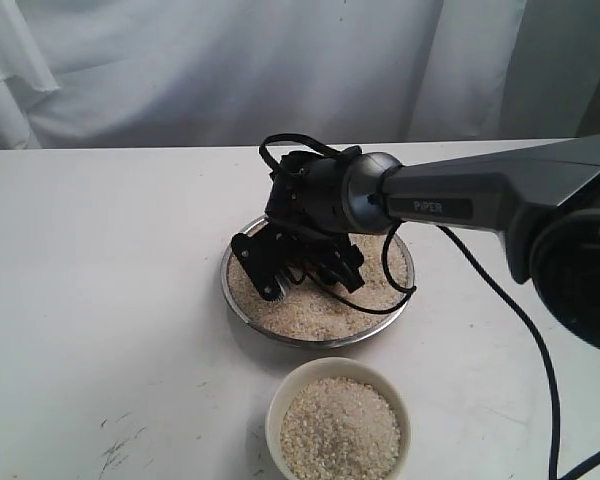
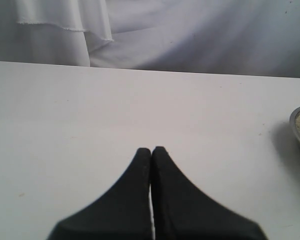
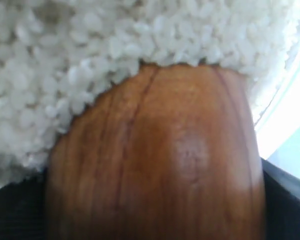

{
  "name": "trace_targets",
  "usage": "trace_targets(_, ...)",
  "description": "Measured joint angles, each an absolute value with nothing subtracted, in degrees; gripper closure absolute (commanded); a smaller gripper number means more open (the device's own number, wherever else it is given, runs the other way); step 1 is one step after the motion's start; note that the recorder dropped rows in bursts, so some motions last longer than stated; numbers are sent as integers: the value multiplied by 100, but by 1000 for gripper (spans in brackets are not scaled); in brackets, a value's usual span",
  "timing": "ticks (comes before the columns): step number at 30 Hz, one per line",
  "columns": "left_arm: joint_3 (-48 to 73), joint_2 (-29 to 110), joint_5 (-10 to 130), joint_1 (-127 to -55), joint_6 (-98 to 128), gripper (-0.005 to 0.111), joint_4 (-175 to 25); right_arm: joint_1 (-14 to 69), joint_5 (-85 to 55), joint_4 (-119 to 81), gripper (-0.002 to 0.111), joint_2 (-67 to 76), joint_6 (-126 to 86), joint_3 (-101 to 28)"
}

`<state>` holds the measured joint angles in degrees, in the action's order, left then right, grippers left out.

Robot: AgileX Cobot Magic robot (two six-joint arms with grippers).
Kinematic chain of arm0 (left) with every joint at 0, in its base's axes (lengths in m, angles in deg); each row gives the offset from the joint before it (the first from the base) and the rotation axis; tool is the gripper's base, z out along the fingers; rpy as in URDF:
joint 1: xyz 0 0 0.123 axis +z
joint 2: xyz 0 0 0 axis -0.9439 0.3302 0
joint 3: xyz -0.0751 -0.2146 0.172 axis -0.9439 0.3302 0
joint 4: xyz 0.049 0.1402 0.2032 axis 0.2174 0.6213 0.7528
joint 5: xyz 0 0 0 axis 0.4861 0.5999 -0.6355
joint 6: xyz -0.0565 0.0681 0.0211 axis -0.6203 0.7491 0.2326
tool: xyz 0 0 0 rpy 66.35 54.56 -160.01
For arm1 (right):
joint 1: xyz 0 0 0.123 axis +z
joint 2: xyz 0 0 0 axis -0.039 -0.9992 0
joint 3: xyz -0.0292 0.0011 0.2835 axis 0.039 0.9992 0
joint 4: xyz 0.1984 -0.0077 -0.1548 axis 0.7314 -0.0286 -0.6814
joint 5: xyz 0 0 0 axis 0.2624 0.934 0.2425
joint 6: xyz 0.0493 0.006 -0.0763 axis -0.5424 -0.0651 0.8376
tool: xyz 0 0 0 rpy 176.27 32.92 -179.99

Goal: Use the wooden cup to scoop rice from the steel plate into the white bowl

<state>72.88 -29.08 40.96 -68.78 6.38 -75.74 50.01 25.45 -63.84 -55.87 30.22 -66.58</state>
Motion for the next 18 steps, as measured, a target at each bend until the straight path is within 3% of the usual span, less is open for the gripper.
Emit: trace_targets(18,7288,-2908,4096,-6878,638,107,-7574,4272,2161,-3830,108,-5322,3534,-6669)
